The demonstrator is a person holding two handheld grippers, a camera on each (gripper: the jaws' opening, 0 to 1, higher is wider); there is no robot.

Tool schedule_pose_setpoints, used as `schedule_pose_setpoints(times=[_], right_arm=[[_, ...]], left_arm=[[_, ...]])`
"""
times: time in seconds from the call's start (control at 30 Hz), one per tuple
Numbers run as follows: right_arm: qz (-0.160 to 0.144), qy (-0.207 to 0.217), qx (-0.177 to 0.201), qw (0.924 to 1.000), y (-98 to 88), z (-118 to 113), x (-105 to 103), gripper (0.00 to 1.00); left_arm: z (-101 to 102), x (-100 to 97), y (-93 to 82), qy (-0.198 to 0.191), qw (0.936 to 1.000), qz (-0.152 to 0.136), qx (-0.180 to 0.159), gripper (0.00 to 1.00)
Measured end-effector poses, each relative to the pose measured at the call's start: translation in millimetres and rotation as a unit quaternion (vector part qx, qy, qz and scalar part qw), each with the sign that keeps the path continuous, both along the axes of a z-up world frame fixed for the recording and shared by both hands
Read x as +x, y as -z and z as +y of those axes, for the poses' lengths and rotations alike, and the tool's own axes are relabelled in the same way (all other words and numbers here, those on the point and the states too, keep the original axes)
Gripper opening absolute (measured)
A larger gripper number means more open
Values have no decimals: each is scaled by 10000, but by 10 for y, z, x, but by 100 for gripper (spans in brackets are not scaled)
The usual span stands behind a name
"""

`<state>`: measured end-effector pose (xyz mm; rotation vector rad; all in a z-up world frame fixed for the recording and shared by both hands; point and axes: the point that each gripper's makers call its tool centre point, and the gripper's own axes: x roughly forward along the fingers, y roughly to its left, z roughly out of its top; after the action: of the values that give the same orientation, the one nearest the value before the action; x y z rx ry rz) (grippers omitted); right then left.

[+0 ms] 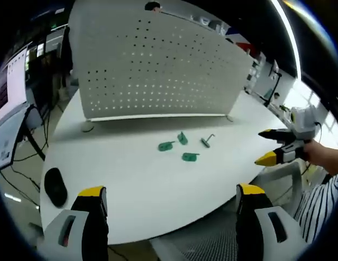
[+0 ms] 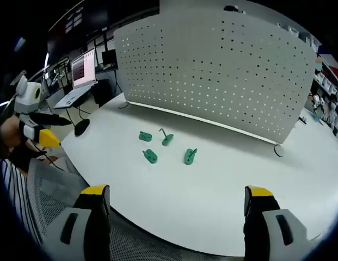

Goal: Insert the hook assembly into the mounting plate slot until the hook locks in place.

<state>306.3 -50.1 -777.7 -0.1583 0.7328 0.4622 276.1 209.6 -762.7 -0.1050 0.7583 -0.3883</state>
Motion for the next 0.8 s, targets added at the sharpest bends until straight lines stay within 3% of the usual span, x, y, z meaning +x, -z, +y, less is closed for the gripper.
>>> schedule_pose_setpoints(times=[0.3,0.8], right_arm=[[23,200,67,9998,-10,-61,-54,100],[88,309,21,9995,15,-111,-116,99]], left_arm=[[-62,53,-67,131,9999,-93,-19,100],[-64,40,5,168,9998,-32,-91,100]])
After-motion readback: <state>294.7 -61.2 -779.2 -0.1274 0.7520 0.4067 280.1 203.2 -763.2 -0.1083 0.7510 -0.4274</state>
